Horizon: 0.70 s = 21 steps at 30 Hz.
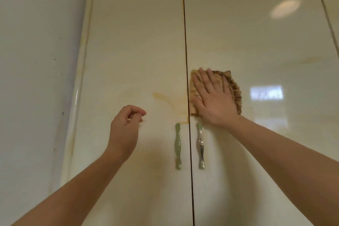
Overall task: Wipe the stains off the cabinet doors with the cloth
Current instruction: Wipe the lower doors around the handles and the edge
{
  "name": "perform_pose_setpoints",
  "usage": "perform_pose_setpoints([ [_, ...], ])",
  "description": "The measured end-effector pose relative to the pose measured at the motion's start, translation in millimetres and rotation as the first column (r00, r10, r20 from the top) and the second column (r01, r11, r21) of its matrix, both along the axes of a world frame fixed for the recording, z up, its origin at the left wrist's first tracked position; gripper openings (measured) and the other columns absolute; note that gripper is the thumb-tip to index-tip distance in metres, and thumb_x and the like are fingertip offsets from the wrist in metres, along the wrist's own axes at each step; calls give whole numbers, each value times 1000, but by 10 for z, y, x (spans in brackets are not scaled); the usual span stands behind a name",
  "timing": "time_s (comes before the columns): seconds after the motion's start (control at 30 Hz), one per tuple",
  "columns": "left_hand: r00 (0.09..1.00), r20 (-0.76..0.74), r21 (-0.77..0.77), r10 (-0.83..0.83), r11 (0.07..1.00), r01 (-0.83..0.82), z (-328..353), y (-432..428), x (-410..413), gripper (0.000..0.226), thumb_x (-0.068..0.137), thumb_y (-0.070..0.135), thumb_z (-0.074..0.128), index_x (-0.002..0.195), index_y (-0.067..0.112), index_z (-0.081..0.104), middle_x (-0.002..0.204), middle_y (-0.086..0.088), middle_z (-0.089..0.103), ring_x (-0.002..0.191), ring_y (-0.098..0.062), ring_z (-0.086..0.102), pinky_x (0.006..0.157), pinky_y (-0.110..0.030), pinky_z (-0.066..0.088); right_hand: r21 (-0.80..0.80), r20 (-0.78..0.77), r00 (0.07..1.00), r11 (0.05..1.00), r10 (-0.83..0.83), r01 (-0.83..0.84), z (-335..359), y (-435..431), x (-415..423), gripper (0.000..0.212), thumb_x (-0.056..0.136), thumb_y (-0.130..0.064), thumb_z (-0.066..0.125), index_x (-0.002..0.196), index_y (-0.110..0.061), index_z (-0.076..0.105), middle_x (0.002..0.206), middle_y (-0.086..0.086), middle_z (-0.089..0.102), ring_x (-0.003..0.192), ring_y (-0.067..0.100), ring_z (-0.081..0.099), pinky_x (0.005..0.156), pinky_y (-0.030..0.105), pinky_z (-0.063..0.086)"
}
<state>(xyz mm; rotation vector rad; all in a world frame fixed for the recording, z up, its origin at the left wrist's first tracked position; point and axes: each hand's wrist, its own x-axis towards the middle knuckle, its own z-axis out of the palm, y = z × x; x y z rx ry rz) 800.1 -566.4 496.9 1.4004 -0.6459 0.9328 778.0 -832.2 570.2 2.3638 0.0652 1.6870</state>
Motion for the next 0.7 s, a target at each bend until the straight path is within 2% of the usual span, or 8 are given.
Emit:
perform_pose_setpoints([
  [0.1, 999, -14, 0, 37, 999, -37, -1, 310, 109, 22, 99, 7, 49, 91, 15, 68, 97, 2, 68, 81, -5, 60, 75, -22, 45, -88, -117, 990, 992, 84, -95, 78, 557, 280, 66, 106, -50, 17, 164, -28, -4, 170, -6, -21, 155, 12, -25, 123, 44, -18],
  [0.2, 999, -12, -16, 52, 999, -52, 48, 510, 195, 24, 99, 8, 49, 89, 18, 69, 98, -1, 69, 86, -13, 61, 79, -28, 47, -134, -133, 986, 984, 97, -115, 70, 878, 438, 66, 106, -46, 23, 165, -28, -3, 171, -4, -19, 156, 14, -23, 123, 45, -17],
  [0.37, 998, 15, -20, 60, 998, -59, 50, 738, 268, 25, 98, 9, 50, 87, 20, 69, 96, 0, 69, 84, -13, 61, 82, -33, 48, -198, -221, 968, 967, 115, -160, 64, 1338, 656, 66, 107, -46, 24, 164, -30, -4, 171, -4, -19, 156, 15, -22, 120, 43, -18],
  [0.5, 997, 27, -13, 70, 997, -70, -66, 949, 324, 24, 98, 6, 50, 87, 17, 69, 91, 0, 70, 79, -10, 61, 77, -30, 48, -259, -269, 954, 945, 128, -200, 34, 1897, 972, 65, 107, -45, 21, 164, -29, -2, 171, -4, -18, 156, 15, -22, 124, 47, -12],
  [0.63, 997, 23, -36, 79, 996, -78, -198, 1139, 362, 26, 96, 1, 50, 84, 14, 69, 83, -4, 69, 77, -22, 59, 73, -34, 46, -357, -379, 917, 894, 125, -270, -281, 2483, 1352, 64, 107, -41, 22, 164, -30, -7, 171, -7, -15, 157, 14, -19, 127, 49, -6],
  [0.7, 997, 12, -37, 81, 996, -81, -250, 1192, 370, 27, 96, 1, 50, 83, 14, 69, 83, -6, 68, 76, -21, 58, 73, -34, 46, -364, -423, 896, 881, 131, -301, -413, 2646, 1472, 65, 107, -38, 23, 164, -30, -8, 172, -9, -11, 157, 12, -16, 127, 50, -1],
])
